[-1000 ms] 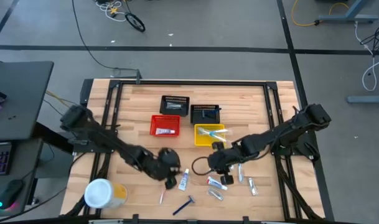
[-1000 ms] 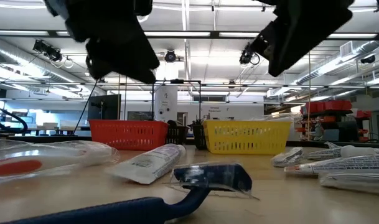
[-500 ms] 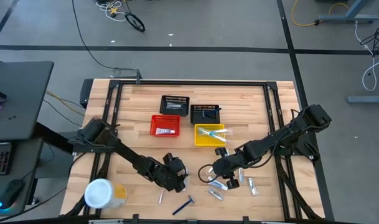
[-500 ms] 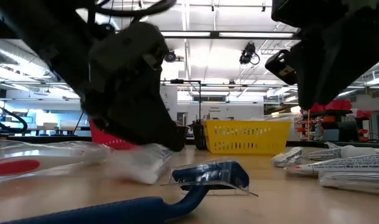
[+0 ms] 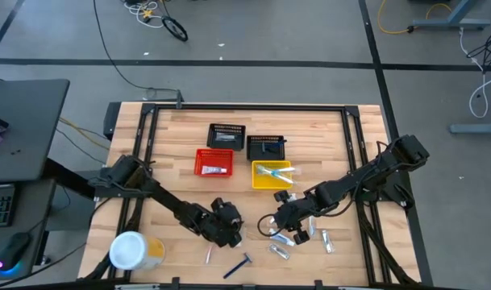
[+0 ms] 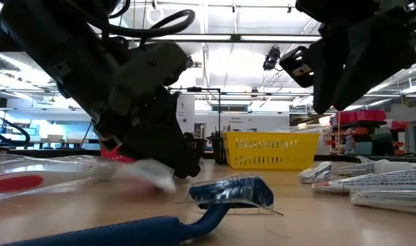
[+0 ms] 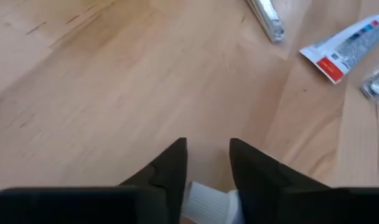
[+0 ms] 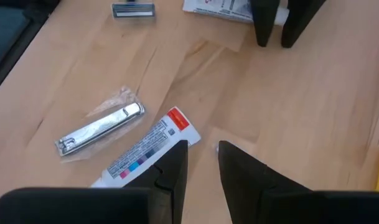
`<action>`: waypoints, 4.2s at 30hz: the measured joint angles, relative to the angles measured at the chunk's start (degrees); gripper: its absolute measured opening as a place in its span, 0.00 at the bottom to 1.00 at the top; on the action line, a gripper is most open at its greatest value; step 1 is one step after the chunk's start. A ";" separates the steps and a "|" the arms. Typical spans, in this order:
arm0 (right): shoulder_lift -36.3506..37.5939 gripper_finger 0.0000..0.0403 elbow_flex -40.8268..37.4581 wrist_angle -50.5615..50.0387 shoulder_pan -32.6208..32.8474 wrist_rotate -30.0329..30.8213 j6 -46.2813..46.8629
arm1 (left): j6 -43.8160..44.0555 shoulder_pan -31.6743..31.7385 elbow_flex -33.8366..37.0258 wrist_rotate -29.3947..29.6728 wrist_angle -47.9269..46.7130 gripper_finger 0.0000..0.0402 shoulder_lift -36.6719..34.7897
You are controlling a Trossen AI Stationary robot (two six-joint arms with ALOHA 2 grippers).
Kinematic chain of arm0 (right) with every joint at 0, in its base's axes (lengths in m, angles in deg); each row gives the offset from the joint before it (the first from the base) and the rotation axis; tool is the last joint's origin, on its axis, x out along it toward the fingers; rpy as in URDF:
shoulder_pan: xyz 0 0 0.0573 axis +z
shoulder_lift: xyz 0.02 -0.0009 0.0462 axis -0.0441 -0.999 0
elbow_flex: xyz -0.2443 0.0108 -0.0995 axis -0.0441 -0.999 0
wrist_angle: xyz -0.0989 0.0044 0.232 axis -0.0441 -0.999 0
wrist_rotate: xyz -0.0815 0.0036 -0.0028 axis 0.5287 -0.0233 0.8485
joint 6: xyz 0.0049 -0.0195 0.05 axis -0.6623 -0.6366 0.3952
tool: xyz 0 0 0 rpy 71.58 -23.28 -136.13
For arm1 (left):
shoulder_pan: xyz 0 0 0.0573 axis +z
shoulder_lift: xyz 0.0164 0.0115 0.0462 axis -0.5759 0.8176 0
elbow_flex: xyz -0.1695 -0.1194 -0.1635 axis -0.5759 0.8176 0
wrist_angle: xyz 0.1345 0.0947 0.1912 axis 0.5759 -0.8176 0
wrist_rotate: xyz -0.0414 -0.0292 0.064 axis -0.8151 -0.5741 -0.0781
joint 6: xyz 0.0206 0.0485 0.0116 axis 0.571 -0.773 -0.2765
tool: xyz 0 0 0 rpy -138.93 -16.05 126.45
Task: Pick & Place Travel size toiletries
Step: Put the white toothpaste into the red bin, then put the silver nail cutter into the left black bin
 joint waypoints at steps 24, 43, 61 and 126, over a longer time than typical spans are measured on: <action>0.00 0.25 0.02 0.61 0.00 -0.01 0.02 | -2.56 4.29 -8.52 7.61 -26.25 0.23 -11.45; -0.01 0.25 0.07 1.86 -0.02 0.51 -3.90 | 12.11 26.50 -8.49 16.11 -48.77 0.22 -16.25; -0.01 0.25 0.09 9.83 -0.67 17.56 -10.55 | 13.92 30.68 -7.71 5.39 -55.41 0.35 -12.81; 0.00 0.25 0.02 6.50 -22.93 11.51 -5.97 | -42.80 32.33 -17.85 2.22 -58.49 0.48 -21.99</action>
